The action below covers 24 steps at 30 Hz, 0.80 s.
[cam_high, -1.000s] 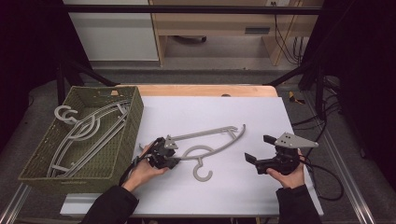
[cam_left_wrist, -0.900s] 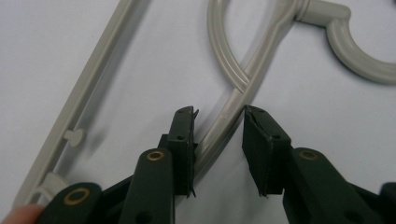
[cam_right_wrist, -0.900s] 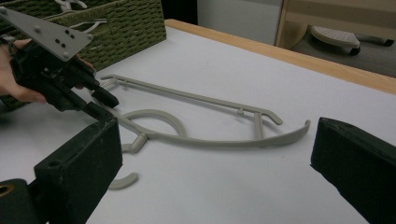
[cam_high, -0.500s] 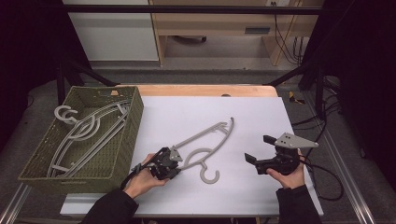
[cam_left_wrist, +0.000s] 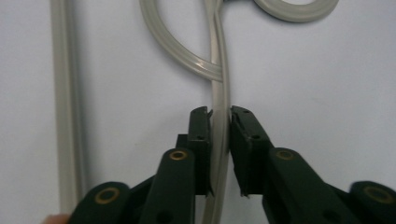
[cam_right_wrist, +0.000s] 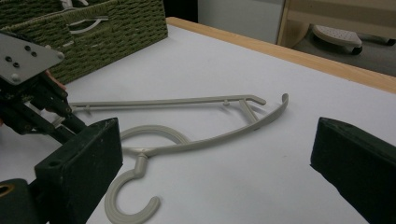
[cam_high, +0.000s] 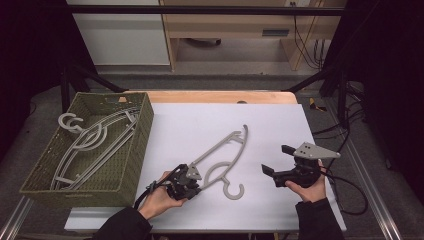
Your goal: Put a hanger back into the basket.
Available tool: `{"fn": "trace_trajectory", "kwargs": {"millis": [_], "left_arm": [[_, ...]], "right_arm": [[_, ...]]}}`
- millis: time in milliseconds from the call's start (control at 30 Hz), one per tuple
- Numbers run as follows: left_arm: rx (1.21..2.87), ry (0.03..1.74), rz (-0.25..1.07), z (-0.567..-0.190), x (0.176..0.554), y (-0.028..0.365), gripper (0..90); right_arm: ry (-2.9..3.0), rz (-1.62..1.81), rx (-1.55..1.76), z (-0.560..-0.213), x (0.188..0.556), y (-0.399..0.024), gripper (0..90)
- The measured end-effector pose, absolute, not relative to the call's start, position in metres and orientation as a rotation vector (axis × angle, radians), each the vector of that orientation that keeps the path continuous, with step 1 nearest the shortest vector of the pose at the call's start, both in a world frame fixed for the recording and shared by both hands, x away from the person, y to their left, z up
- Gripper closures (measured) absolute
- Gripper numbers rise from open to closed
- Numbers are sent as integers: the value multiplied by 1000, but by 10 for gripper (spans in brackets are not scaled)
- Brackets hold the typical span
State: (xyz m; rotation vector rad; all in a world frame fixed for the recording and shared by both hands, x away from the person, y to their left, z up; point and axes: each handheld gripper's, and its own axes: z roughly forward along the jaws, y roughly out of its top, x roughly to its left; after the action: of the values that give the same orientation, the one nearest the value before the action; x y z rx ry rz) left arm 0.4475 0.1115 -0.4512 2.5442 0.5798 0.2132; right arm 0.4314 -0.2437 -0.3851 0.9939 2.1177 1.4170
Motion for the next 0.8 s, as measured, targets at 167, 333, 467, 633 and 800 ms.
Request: {"fn": "trace_trajectory", "kwargs": {"millis": [167,333,467,633,800], "left_arm": [[2563,562,215,-442,446,121,659],[2634,540,226,-444,440,128,609],[2669,551,211,-449,439,130,616],[2693,541,203,-450,439,128,653],[2691,560,184,-451,439,126,699]], "right_arm": [[2116,1419,995,-385,431,-244,25],[2118,1417,995,-385,431,-244,25],[2121,1414,996,-385,431,-244,25],[2124,1413,996,-385,431,-243,25],[2134,1411,991,-386,431,-243,25]]}}
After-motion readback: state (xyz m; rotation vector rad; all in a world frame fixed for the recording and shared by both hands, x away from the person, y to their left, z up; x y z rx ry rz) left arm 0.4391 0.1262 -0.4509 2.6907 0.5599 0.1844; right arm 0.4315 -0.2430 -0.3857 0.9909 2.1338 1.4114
